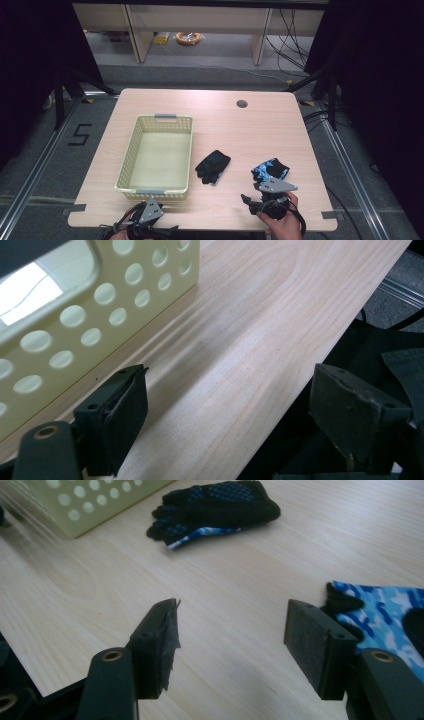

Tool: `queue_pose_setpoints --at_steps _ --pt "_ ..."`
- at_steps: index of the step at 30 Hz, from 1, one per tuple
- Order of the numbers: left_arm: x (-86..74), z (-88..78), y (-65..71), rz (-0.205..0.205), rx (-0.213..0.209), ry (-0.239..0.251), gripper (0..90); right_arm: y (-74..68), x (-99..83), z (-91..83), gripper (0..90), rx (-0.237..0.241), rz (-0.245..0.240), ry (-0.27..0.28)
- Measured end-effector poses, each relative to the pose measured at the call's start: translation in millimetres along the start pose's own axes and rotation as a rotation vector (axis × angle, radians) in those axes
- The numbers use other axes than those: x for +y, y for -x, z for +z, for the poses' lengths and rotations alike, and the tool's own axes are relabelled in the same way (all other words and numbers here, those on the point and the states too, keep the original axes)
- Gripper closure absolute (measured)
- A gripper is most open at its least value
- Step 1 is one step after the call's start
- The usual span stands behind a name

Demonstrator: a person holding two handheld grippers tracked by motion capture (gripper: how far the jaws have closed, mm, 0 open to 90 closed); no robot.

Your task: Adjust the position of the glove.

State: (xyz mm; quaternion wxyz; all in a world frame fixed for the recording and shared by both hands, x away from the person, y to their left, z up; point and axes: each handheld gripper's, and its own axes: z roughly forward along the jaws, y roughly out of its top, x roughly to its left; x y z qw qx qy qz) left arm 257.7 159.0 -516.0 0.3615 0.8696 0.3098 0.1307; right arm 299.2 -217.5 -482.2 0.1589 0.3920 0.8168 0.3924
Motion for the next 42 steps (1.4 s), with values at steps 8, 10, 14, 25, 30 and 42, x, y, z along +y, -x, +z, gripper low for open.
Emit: queue_pose_setpoints --at_steps 8,10,14,25,30,42 --pt "-0.3 -0.3 0.2 -0.003 -0.002 0.002 15.2 1.3 29.3 13.2 48.6 0.012 -0.024 0.019" --pt "-0.9 -0.3 0.5 -0.026 0.001 -0.001 15.3 2.5 44.6 23.3 52.3 0.007 -0.034 0.018" --pt "-0.8 -0.2 0.8 -0.029 -0.003 0.001 15.3 8.8 56.6 34.4 54.8 0.01 -0.036 0.012" --pt "-1.0 -0.7 0.7 -0.04 -0.011 0.01 15.3 29.5 97.5 85.5 63.0 0.009 -0.017 -0.037" --pt "-1.3 -1.2 0.2 -0.024 -0.012 0.005 15.3 38.9 108.1 105.3 59.1 0.031 0.017 -0.06" --pt "-2.1 -0.8 1.4 -0.037 -0.012 0.007 15.3 51.1 109.2 140.8 52.9 0.056 0.033 -0.124"
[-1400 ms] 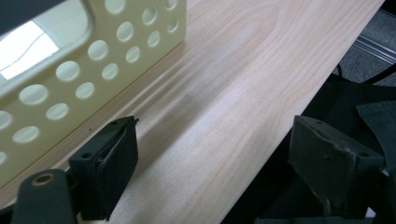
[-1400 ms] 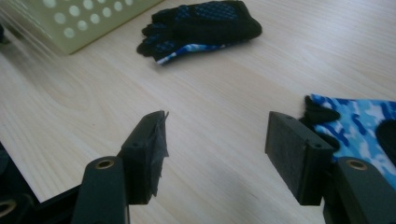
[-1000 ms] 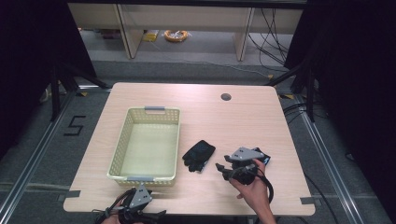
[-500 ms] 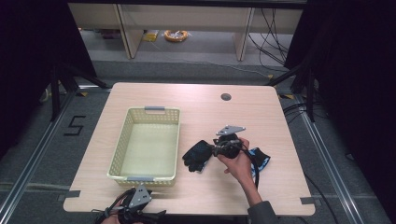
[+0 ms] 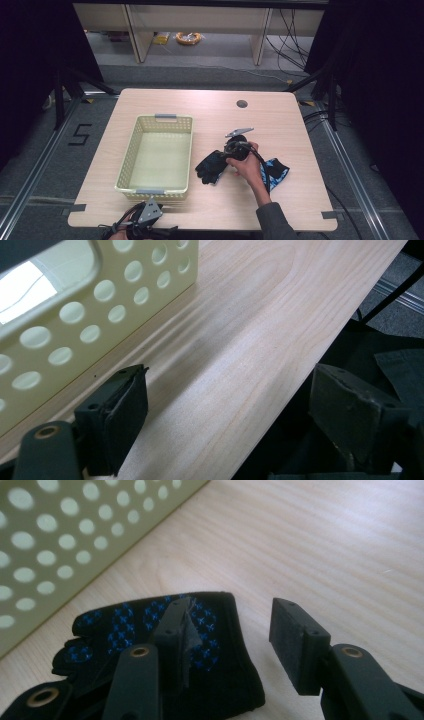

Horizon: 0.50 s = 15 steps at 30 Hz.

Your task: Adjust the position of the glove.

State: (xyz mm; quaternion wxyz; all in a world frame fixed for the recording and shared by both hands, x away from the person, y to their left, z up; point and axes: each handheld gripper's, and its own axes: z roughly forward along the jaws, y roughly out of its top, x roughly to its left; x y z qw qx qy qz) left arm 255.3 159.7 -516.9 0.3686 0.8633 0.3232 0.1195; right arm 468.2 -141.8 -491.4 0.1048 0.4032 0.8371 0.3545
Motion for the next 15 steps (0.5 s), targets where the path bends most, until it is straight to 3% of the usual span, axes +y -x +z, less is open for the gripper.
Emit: queue_pose_setpoints --at_steps 3,7,8,12,13,14,15 --pt "0.1 -0.5 -0.3 0.002 0.001 0.0 15.3 -1.0 -0.7 3.4 52.8 0.013 0.016 -0.028" --pt "0.4 -0.6 0.3 0.008 0.001 -0.003 15.3 -2.2 -3.4 9.0 55.6 0.015 0.002 -0.07" --pt "0.8 -1.6 -0.6 0.028 -0.005 -0.017 15.3 -1.6 -5.1 10.8 61.1 0.031 -0.012 -0.059" --pt "0.6 -0.6 -0.2 0.021 0.002 -0.007 15.4 -2.9 -9.7 10.3 68.0 0.043 -0.003 -0.023" --pt "0.5 -0.6 -0.2 0.022 0.001 -0.007 15.5 -0.1 -10.5 7.7 73.8 0.068 0.001 -0.021" --pt "-0.3 -0.3 1.2 -0.001 -0.008 -0.007 15.5 -0.1 -10.5 7.7 73.8 0.068 0.001 -0.021" --pt "-0.4 -0.6 1.2 0.006 -0.003 -0.006 15.7 1.8 -12.0 8.9 75.7 0.06 -0.012 0.018"
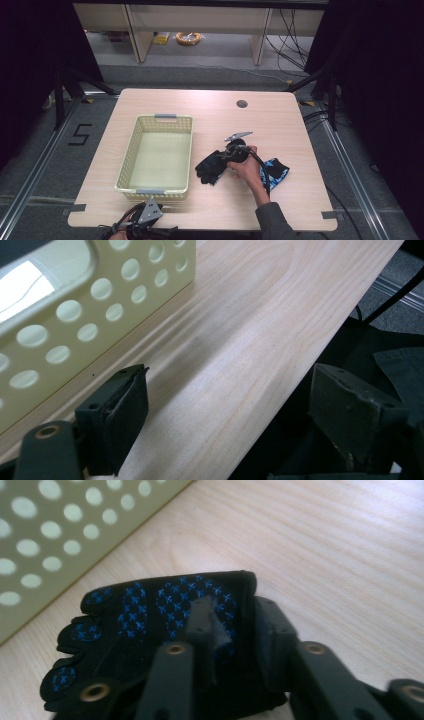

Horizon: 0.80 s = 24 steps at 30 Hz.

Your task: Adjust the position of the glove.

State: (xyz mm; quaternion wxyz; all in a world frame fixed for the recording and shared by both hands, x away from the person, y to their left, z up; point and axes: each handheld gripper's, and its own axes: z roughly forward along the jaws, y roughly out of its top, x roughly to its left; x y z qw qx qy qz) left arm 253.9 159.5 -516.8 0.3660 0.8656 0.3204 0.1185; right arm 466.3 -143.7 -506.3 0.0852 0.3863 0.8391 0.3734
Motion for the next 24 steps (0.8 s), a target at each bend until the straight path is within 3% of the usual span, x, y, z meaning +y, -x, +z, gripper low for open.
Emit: queue_pose_setpoints --at_steps 1,4,5,7,12,13,14,17,19,20,21,22,24 --pt "0.0 -0.5 0.7 -0.003 -0.001 0.002 15.8 -1.5 -1.0 -8.7 84.4 0.022 0.057 -0.015" --pt "0.4 -0.5 0.8 -0.006 -0.004 0.003 15.9 -3.1 -2.2 -14.0 85.2 0.011 0.071 -0.028" --pt "0.8 -0.4 -0.2 0.008 -0.001 -0.006 16.0 -5.1 -4.6 -17.1 85.8 0.011 0.084 0.042" --pt "0.7 -0.4 0.8 -0.003 -0.004 -0.002 16.1 -5.1 -4.4 -21.6 85.9 0.029 0.086 0.029" --pt "1.4 -1.0 -1.8 0.026 0.005 0.0 16.1 -13.3 -1.7 -43.5 86.2 0.071 0.096 0.107" --pt "1.2 -1.0 -0.7 0.014 0.0 0.004 16.0 -19.3 1.1 -54.2 86.3 0.093 0.106 0.138" --pt "1.2 -1.0 -0.7 0.014 0.0 0.004 16.0 -19.3 1.1 -54.2 86.3 0.093 0.106 0.138" --pt "1.8 -1.8 -2.7 0.032 0.005 0.002 16.0 -36.4 5.6 -78.9 86.5 0.121 0.115 0.211" --pt "1.7 -1.9 -2.8 0.03 0.007 0.007 16.0 -38.7 6.1 -84.4 86.5 0.12 0.094 0.232" --pt "1.1 -1.9 -1.4 -0.002 0.002 0.003 16.0 -46.5 6.8 -95.7 86.5 0.136 0.112 0.272" --pt "1.1 -2.0 -1.4 -0.005 0.002 0.008 16.0 -46.5 6.8 -95.7 86.5 0.136 0.112 0.272" --pt "1.7 -2.4 -3.5 0.023 0.006 0.013 16.0 -51.7 6.1 -107.2 86.5 0.126 0.115 0.3" --pt "1.7 -2.7 -2.7 0.013 0.002 0.016 16.0 -53.5 4.8 -112.0 86.5 0.116 0.109 0.317"
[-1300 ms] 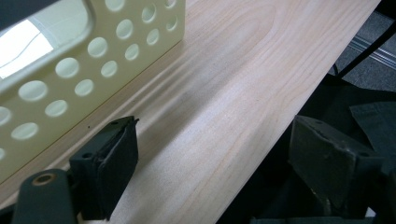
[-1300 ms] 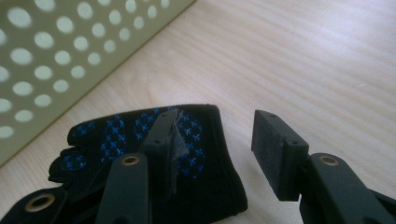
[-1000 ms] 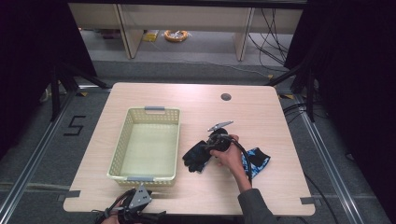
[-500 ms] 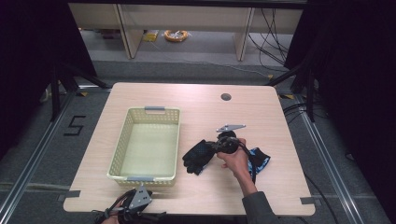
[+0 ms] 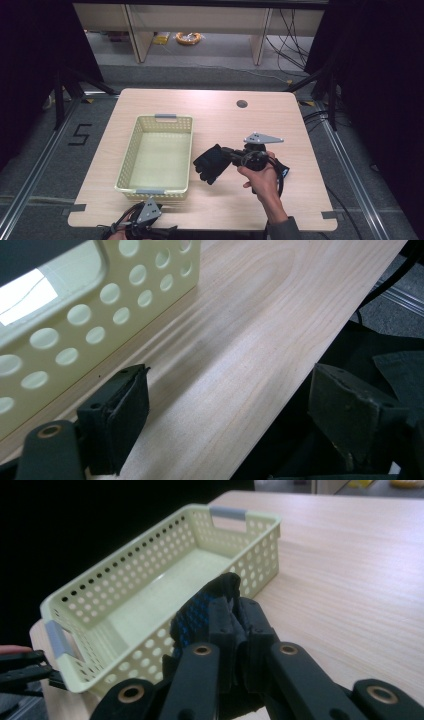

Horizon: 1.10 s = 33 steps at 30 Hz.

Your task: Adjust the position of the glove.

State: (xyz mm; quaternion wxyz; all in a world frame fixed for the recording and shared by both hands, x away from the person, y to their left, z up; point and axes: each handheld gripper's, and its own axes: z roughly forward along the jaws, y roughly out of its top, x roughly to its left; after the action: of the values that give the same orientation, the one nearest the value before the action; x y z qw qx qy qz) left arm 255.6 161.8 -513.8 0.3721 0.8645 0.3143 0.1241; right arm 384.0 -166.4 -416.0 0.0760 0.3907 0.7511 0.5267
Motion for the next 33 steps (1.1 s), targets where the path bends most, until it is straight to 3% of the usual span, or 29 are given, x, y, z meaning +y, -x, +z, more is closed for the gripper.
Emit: queue_pose_setpoints --at_steps 2,3,7,9,12,13,15,16,17,19,21,24,25,26,27,28,29,30,33 --pt "0.3 -0.4 -0.8 0.003 0.006 0.003 16.0 -7.3 -6.1 -13.2 86.5 0.005 0.031 0.038" --pt "-0.2 -0.4 0.0 -0.023 0.009 -0.002 16.0 -10.2 -9.6 -17.2 86.5 -0.001 0.051 0.036" --pt "-0.2 -0.3 1.0 -0.024 0.005 0.004 16.1 -11.2 -22.7 -27.4 86.5 -0.02 0.04 0.033" --pt "0.6 -0.9 -0.8 0.018 0.009 -0.008 16.0 -10.5 -39.1 -32.8 86.4 -0.032 0.076 0.02" --pt "0.5 -0.4 -0.3 0.009 0.006 -0.003 16.0 -7.7 -49.9 -36.0 86.4 -0.021 0.094 0.025" --pt "0.4 -0.2 -0.8 0.009 0.005 -0.003 16.0 -6.0 -59.0 -37.5 86.4 -0.018 0.124 0.03" --pt "0.5 -0.2 -1.0 0.011 0.011 -0.002 16.0 -5.0 -62.5 -36.4 86.4 -0.02 0.124 0.037" --pt "0.4 -0.1 -0.9 0.01 0.011 -0.002 16.0 -5.2 -65.7 -37.6 86.4 -0.024 0.143 0.031" --pt "0.4 -1.0 -0.9 0.016 0.001 -0.016 16.0 -8.3 -71.5 -40.0 86.4 -0.016 0.194 0.026" --pt "0.4 -0.3 -0.4 0.008 0.011 -0.006 16.0 -6.6 -73.2 -40.7 86.4 -0.014 0.182 0.033" --pt "0.2 -0.3 0.4 -0.001 0.006 -0.005 15.9 -4.0 -80.9 -44.7 86.4 -0.032 0.219 0.064" --pt "0.3 -0.2 0.0 0.005 0.007 -0.007 15.9 0.3 -88.9 -49.3 86.3 -0.041 0.227 0.074" --pt "-0.4 0.6 1.9 -0.021 0.001 -0.008 15.9 0.1 -92.0 -49.6 86.3 -0.049 0.224 0.07" --pt "-0.4 0.6 1.9 -0.021 0.001 -0.008 15.8 0.1 -92.0 -49.6 86.3 -0.049 0.224 0.07" --pt "-0.4 0.7 1.5 -0.014 0.002 -0.013 15.8 -0.6 -95.0 -50.8 86.3 -0.039 0.238 0.062" --pt "-0.5 1.0 2.2 -0.019 -0.001 -0.011 15.8 -1.0 -98.3 -50.8 86.3 -0.058 0.236 0.063" --pt "0.2 0.8 0.0 0.019 0.006 -0.01 15.8 0.2 -102.0 -50.2 86.3 -0.058 0.243 0.064" --pt "0.3 0.6 -0.1 0.021 0.01 -0.013 15.8 -0.5 -106.6 -52.6 86.3 -0.064 0.296 0.057" --pt "0.3 1.0 0.0 0.02 0.009 -0.012 15.8 6.4 -112.8 -52.4 86.2 -0.086 0.276 0.077"
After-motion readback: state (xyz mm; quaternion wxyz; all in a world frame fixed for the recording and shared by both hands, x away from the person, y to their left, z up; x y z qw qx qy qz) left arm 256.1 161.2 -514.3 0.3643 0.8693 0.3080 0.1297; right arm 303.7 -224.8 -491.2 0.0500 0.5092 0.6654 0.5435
